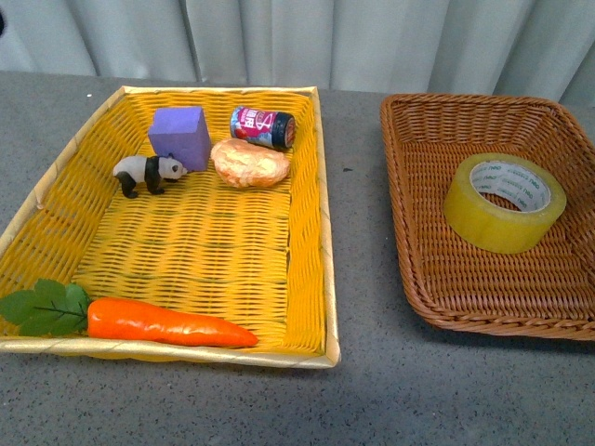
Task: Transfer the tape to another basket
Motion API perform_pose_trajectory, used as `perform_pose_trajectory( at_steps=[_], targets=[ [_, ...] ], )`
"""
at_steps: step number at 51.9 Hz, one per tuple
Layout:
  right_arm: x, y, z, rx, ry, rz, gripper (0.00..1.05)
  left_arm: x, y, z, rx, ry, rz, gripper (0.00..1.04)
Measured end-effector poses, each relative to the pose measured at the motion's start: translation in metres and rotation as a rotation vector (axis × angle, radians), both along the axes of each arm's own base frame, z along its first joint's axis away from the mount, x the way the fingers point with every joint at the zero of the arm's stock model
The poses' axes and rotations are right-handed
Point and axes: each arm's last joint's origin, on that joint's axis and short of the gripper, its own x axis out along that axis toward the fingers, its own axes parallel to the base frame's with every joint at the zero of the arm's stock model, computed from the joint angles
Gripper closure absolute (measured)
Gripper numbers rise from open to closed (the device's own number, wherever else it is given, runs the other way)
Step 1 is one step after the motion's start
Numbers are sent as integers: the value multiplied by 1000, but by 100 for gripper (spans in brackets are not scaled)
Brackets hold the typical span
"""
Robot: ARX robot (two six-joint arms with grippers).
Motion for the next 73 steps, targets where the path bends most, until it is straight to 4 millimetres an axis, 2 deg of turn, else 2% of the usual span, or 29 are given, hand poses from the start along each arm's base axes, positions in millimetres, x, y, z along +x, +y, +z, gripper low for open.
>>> perform_pose_trajectory(
  at_steps=[7, 11, 15, 16, 23, 31, 43, 54, 73],
  targets=[
    [-36, 10, 9, 21, -111, -1, 66, -33, 16, -5, 40, -15, 9, 66],
    [-55, 15, 12, 26, -123, 0, 80, -53, 25, -12, 52, -8, 12, 83],
    [-76, 22, 8, 29, -106, 12, 100, -73, 32, -18, 55, 2, 15, 101],
    [-82, 22, 8, 28, -104, 8, 104, -77, 34, -19, 59, 2, 13, 101],
    [-104, 25, 9, 32, -106, -2, 104, -100, 39, -23, 64, -4, 6, 101],
    [-127, 38, 9, 33, -103, 8, 104, -123, 45, -27, 64, -3, 9, 101],
    [-152, 38, 9, 33, -102, 8, 104, -147, 58, -40, 64, 4, 15, 101],
    [-171, 38, 9, 34, -104, 9, 104, -165, 58, -40, 64, 0, 11, 101],
    [-192, 38, 11, 35, -109, 9, 104, -185, 58, -34, 64, -18, 11, 101]
  ],
)
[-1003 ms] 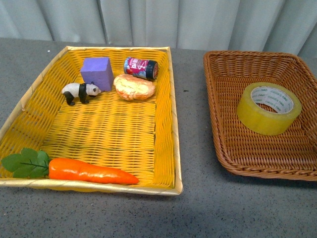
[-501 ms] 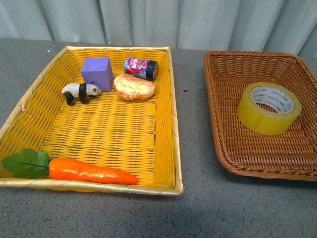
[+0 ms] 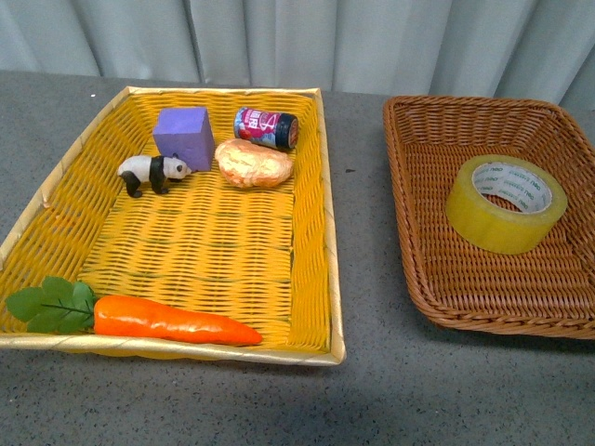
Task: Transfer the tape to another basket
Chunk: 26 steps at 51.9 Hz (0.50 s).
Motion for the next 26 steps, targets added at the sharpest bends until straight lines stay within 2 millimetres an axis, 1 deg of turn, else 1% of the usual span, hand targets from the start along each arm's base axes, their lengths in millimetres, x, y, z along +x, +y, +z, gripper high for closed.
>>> perform_pose_trajectory(
  at_steps=[13, 26],
  targets=[
    [-13, 0, 4, 0, -14, 0, 104, -13, 0, 4, 0, -14, 0, 101],
    [-21, 0, 5, 0, -18, 0, 104, -21, 0, 5, 0, -18, 0, 101]
  ],
)
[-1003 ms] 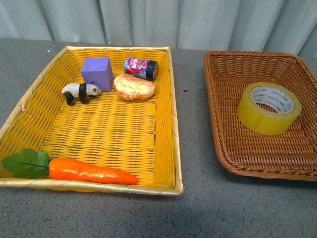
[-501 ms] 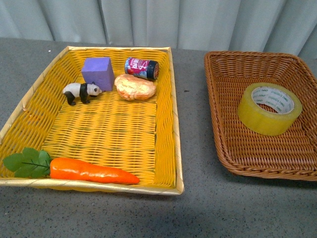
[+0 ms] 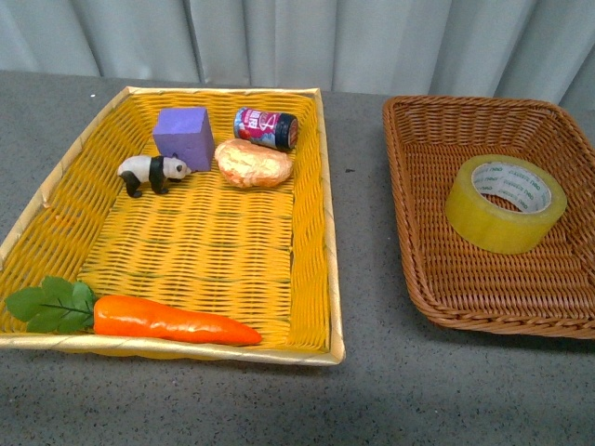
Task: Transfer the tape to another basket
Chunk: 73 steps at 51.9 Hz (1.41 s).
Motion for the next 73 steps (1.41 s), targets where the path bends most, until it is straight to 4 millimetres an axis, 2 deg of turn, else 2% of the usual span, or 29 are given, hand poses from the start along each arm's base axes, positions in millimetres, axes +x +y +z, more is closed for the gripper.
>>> perform_pose_trajectory(
  at_steps=[26, 33, 52, 55, 58, 67, 70, 73],
  targets=[
    [-9, 0, 0, 0, -1, 0, 104, -9, 0, -1, 0, 0, 0, 101],
    [-18, 0, -5, 0, 25, 0, 104, -20, 0, -4, 0, 12, 0, 101],
    [-20, 0, -3, 0, 5, 1, 104, -21, 0, -4, 0, 6, 0, 101],
    [-20, 0, -3, -1, 5, 0, 102, -21, 0, -4, 0, 6, 0, 91],
    [-20, 0, -3, 0, 5, 1, 94, -21, 0, -4, 0, 7, 0, 82],
    [-20, 0, -3, 0, 5, 1, 64, -21, 0, -4, 0, 7, 0, 54],
    [-20, 0, -3, 0, 5, 1, 49, -21, 0, -4, 0, 7, 0, 39],
    [-20, 0, -3, 0, 5, 1, 40, -21, 0, -4, 0, 7, 0, 29]
  ],
)
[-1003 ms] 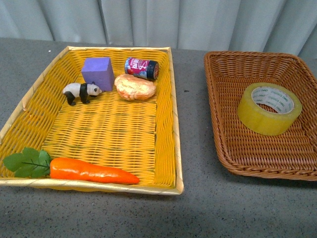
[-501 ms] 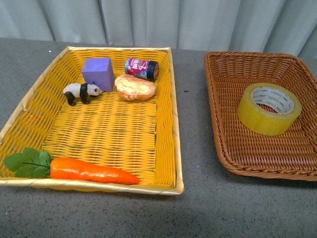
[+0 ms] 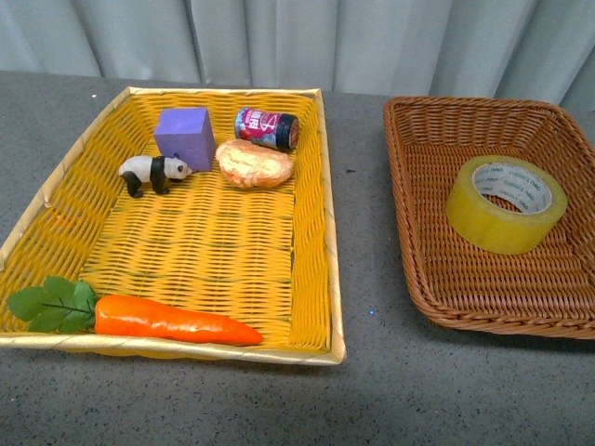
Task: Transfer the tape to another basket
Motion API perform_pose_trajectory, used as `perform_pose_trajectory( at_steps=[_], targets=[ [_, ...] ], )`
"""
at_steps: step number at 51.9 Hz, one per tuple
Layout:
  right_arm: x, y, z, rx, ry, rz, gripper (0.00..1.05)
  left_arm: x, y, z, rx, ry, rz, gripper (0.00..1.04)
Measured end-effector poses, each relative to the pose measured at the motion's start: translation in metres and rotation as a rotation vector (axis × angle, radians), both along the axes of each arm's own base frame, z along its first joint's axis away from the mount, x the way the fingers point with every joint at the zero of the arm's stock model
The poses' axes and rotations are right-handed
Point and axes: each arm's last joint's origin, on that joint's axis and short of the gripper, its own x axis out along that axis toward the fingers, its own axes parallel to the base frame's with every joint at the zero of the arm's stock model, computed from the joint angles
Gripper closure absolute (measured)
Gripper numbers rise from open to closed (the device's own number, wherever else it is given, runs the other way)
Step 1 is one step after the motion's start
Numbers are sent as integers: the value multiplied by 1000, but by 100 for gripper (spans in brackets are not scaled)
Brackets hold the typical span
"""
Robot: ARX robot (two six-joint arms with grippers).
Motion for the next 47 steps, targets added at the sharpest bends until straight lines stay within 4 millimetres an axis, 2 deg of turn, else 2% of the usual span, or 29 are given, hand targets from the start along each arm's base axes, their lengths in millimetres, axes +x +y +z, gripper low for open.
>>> perform_pose_trajectory(
  at_steps=[8, 10, 13, 47],
  targets=[
    [0, 0, 0, 0, 0, 0, 14, 0, 0, 0, 2, 0, 0, 5],
    [0, 0, 0, 2, 0, 0, 7, 0, 0, 0, 2, 0, 0, 7],
    [0, 0, 0, 1, 0, 0, 10, 0, 0, 0, 3, 0, 0, 7],
    [0, 0, 0, 1, 0, 0, 9, 0, 0, 0, 3, 0, 0, 7]
  ],
)
